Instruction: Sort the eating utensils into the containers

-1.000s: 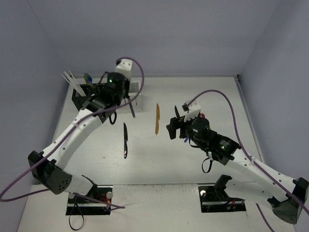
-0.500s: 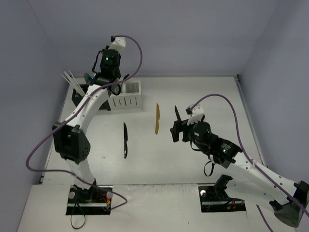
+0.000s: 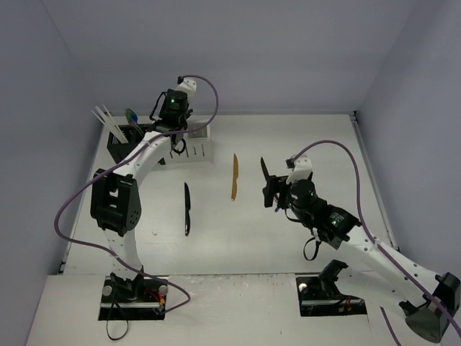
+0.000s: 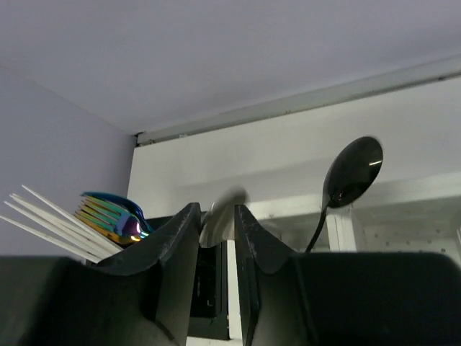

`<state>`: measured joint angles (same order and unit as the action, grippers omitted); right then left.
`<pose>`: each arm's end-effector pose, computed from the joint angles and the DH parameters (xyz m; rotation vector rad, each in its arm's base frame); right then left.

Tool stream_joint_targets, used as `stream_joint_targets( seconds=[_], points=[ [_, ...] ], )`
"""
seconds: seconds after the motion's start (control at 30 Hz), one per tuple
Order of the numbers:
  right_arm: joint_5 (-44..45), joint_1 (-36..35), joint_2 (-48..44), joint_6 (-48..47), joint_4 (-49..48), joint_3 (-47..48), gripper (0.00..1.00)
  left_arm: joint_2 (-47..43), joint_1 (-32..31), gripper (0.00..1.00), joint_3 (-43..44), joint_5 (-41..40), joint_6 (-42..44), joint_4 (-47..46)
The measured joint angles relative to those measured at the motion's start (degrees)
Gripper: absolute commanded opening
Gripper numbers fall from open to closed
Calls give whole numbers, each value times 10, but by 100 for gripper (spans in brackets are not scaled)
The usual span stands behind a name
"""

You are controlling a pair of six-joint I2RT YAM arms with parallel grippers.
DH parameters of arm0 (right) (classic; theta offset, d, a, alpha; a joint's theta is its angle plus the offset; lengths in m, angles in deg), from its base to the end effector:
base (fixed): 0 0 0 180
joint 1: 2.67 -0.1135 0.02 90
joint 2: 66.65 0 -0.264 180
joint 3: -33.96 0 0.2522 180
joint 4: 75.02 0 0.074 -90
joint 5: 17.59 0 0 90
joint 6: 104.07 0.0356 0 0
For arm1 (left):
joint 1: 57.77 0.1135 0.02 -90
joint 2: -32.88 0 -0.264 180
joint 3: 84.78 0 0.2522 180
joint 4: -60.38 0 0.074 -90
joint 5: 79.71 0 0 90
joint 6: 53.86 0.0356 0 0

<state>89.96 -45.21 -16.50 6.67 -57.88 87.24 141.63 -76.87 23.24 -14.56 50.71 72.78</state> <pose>0.1601 0.1323 0.3038 -0.1286 1.8284 0.5065 0.4401 -0.1366 0.3361 0.2157 1.7775 0.3330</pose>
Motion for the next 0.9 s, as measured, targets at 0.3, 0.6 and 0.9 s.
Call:
stream_joint_targets(
  seconds=[0.3,0.6,0.9],
  points=[
    [7,103,99,86,41,4,74,-56,0,67,-41,34,-61,10],
    [4,162,239,142,57,48,64,-241,0,71,-68,110,-186,101],
    [4,210,328,164,59,85,54,-452,0,71,-255,239,-313,176]
  ],
)
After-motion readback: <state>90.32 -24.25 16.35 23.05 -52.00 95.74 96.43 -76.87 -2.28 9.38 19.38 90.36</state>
